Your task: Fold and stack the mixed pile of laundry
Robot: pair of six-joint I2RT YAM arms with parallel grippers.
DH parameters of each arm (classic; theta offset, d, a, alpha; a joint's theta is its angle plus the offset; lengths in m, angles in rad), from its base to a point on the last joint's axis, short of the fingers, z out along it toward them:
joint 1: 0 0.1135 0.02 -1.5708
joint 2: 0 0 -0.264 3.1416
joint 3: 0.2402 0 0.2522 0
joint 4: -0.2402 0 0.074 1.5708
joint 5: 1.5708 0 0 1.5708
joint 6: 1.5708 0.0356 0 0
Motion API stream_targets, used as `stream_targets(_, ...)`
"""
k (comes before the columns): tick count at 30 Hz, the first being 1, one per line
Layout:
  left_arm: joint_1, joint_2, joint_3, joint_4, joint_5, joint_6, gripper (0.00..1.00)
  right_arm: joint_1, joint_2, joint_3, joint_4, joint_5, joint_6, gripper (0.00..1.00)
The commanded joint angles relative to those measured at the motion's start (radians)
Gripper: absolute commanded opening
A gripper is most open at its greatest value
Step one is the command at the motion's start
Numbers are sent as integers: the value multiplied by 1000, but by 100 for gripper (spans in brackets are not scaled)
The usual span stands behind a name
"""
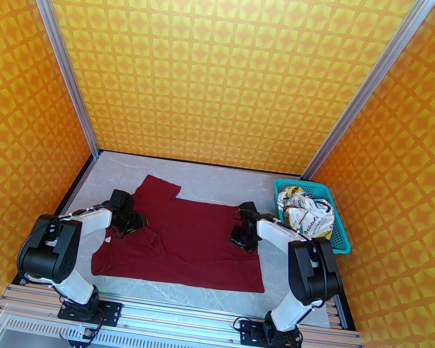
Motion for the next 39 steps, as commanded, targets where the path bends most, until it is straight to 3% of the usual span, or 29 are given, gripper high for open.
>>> stream_targets(1, 4, 7, -46, -36, -17, 14, 47, 1, -53, -107, 0, -22, 48, 38)
stream_targets(7, 6, -125, -96, -113, -11, 15, 51, 10, -181, -219, -22, -26, 95, 38)
stream_targets(14, 11, -155, 24, -186, -10, 55, 55, 9, -161, -8, -145, 56, 14, 40)
stream_targets(22, 10, 105, 336, -145, 8, 96, 52, -54, 147, 356, -190, 94, -95, 39)
stream_targets(28, 6, 335, 548, -88, 29, 69, 49, -71, 338, 504, -182, 94, -118, 38)
stream_targets(34, 17, 493, 637, -23, 22, -6, 46, -71, 498, 668, -161, 47, -123, 38)
stream_targets(39, 49, 527, 606, 42, -9, -80, 45, -71, 598, 820, -186, 36, -148, 38)
